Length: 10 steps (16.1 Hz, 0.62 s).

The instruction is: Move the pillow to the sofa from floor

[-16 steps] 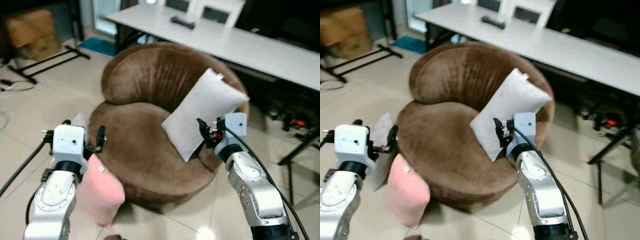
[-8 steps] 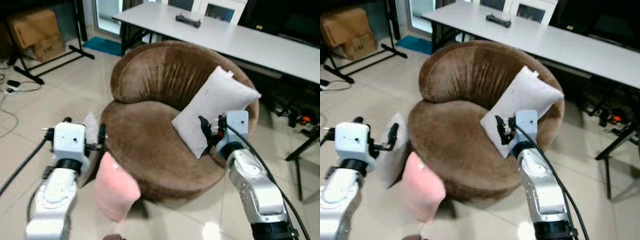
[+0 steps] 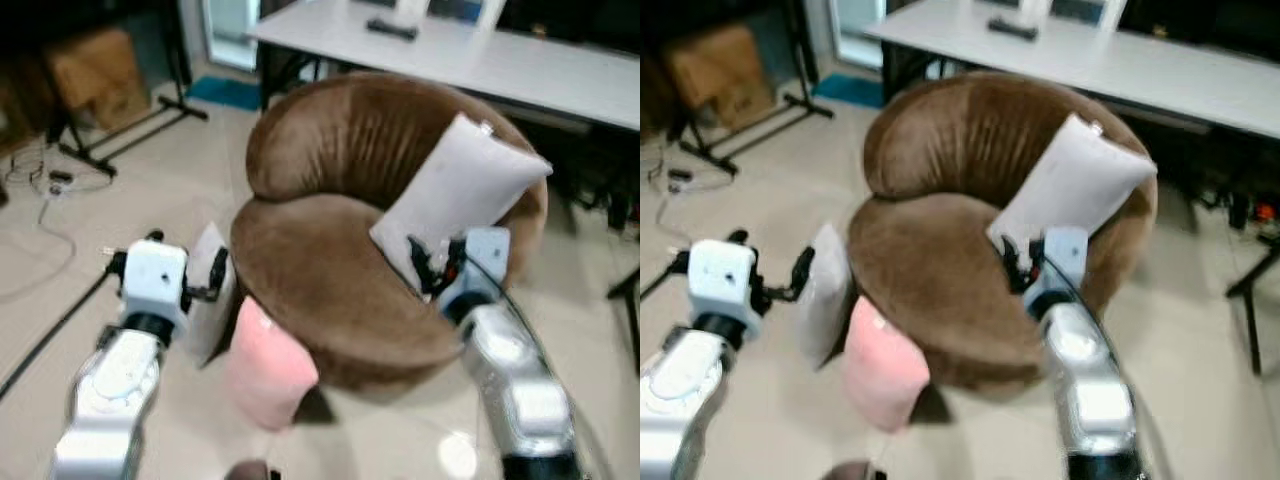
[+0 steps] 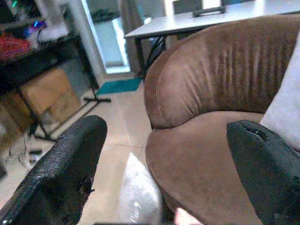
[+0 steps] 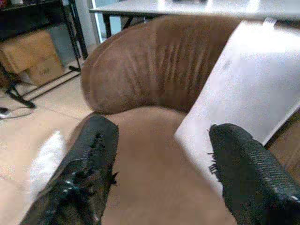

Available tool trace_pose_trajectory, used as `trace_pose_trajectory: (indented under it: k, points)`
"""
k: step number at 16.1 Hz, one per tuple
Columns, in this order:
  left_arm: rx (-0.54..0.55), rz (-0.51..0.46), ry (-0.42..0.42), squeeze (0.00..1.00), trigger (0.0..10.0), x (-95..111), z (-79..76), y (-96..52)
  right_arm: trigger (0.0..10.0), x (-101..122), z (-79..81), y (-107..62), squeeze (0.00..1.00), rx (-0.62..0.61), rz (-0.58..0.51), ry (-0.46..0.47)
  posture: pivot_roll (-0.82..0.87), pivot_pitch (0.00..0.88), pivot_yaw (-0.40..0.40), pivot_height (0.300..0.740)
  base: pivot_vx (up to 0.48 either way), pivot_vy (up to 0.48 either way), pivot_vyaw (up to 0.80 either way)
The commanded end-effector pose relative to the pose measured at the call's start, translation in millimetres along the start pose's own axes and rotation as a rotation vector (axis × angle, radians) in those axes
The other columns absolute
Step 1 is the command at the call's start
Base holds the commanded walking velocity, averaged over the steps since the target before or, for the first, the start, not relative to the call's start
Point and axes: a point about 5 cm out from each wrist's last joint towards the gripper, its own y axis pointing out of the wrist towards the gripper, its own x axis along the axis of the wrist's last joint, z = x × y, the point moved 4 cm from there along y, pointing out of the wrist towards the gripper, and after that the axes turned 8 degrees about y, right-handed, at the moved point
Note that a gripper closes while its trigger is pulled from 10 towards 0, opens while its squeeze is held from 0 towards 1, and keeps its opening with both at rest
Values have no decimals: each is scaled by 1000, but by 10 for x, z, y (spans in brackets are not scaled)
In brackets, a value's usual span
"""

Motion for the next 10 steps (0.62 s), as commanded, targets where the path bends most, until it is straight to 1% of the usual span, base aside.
trace_pose_trajectory:
  k: [1, 2, 4, 5, 6, 7, 9, 10]
  points:
    - [-32, -10, -2, 0, 10000, 14, -47, 23, 10000, 82, -33, -21, 1000, -11, -39, 13, 136, 0, -1, 740, 0, 0, 0]
    - [-46, -7, 7, 0, 10000, 4, -69, 34, 10000, 65, -56, -40, 1000, -22, -41, 21, 124, 0, 19, 740, 0, 0, 0]
    - [-85, -26, -20, 0, 10000, 58, -187, 81, 10000, 152, -163, -124, 1000, -61, -64, -5, 66, 0, 59, 740, 0, 0, 0]
    - [-94, -32, -25, 0, 10000, 68, -215, 90, 10000, 169, -189, -140, 1000, -67, -68, -10, 46, 0, 68, 740, 0, 0, 0]
    - [-114, -45, -39, 0, 10000, 74, -282, 128, 10000, 208, -263, -217, 1000, -88, -74, -31, -1, 0, 80, 740, 0, 0, 0]
    - [-122, -55, -47, 0, 10000, 84, -313, 168, 10000, 239, -323, -309, 1000, -108, -75, -51, -23, 0, 84, 740, 0, 0, 0]
    - [-87, -75, -79, 0, 10000, 114, -312, 233, 10000, 271, -450, -529, 1000, -150, -61, -87, -79, 0, 69, 740, 0, 0, 0]
    - [-82, -76, -83, 0, 10000, 115, -312, 239, 10000, 273, -455, -542, 1000, -151, -59, -89, -82, 0, 67, 740, 0, 0, 0]
